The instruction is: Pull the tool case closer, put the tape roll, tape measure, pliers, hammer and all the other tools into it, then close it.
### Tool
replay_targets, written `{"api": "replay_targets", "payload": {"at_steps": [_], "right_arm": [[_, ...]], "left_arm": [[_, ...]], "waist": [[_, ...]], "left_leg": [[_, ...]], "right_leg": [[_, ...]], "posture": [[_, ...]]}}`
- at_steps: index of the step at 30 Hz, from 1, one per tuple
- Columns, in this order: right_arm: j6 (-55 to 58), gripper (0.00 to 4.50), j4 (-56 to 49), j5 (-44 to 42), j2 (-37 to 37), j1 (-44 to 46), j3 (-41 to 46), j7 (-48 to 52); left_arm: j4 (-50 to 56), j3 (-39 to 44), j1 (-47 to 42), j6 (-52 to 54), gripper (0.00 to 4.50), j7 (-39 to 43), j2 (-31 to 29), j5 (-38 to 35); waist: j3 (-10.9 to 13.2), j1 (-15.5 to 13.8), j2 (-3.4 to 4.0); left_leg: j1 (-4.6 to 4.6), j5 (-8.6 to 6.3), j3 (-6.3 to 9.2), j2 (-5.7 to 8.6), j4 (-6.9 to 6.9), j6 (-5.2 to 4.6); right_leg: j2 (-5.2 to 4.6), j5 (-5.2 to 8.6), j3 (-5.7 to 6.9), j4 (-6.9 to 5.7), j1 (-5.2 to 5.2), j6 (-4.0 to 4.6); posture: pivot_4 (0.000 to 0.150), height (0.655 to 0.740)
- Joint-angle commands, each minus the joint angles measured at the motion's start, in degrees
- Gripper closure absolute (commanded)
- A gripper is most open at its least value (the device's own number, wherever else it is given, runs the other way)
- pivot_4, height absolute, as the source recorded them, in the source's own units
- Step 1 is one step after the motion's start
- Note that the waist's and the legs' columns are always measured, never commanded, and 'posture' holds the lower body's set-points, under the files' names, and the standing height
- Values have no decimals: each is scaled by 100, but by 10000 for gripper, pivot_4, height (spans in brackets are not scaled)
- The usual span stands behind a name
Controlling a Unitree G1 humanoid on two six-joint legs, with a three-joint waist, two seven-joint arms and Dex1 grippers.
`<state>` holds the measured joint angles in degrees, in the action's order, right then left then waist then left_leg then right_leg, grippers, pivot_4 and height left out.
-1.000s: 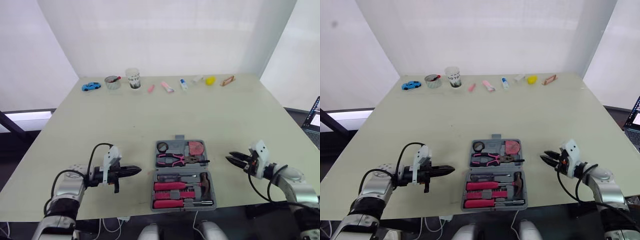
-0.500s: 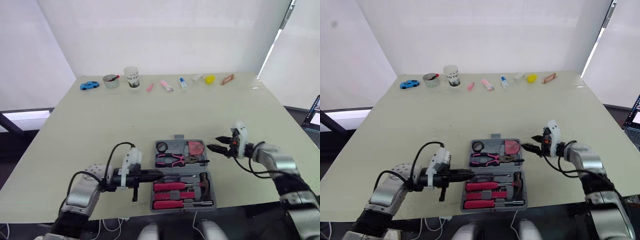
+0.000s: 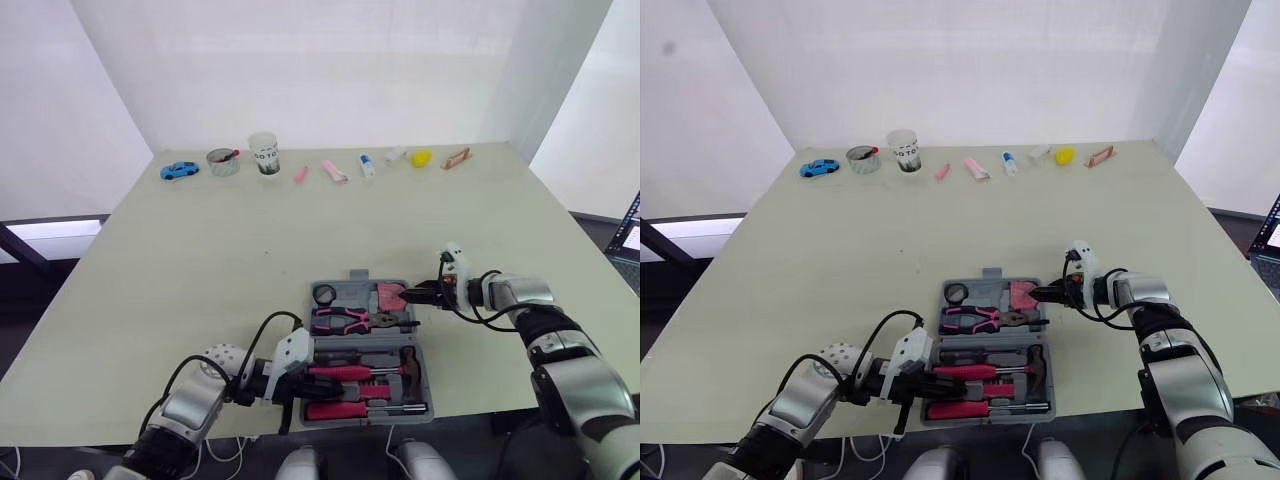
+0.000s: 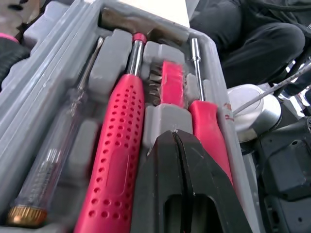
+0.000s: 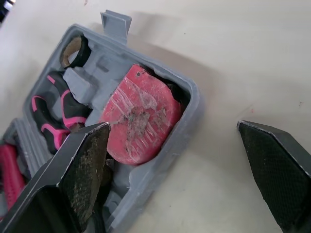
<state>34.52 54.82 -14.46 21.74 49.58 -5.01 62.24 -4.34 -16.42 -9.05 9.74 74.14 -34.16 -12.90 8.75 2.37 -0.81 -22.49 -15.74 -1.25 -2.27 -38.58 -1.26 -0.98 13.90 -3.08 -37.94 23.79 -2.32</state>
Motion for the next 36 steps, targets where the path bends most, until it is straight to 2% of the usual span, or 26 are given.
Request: {"api": "replay_targets", "payload": {"at_steps": [1,16,20,29,36], "right_arm": [[99,1082,430,14,-191,222,119,213],[128,1082,986,-403,-739,603,1243,132],[107,1082,917,-379,-700,553,1281,451],[168,1082,445,-544,-540,450,1301,1339],[696,1082,-902,-691,-178,11,933,2169]], "left_arm": [[-302,-257,22,19,45000,-138,-21,370],[-330,-327,20,2,45000,-82,-68,282],[-316,-322,29,20,45000,-79,-67,259],[-285,-199,-28,32,45000,-69,13,81],[415,-18,61,48,45000,41,-218,-186]], "waist": [[-2,0,3],[-2,20,5],[-2,18,5],[-1,13,6],[1,1,9]], "left_leg": [[6,0,0,0,0,0],[49,0,-4,0,18,0],[47,0,-6,0,19,0],[48,0,-6,0,20,0],[32,0,2,0,21,0]], "right_leg": [[0,0,-2,-1,-5,0],[3,-1,-40,-4,-23,-2],[3,-1,-42,-2,-22,-2],[3,-1,-42,-2,-22,-2],[2,0,-31,0,-12,-2]], "posture": [[1500,7400],[1500,7400],[1500,7400],[1500,7400],[1500,7400]]}}
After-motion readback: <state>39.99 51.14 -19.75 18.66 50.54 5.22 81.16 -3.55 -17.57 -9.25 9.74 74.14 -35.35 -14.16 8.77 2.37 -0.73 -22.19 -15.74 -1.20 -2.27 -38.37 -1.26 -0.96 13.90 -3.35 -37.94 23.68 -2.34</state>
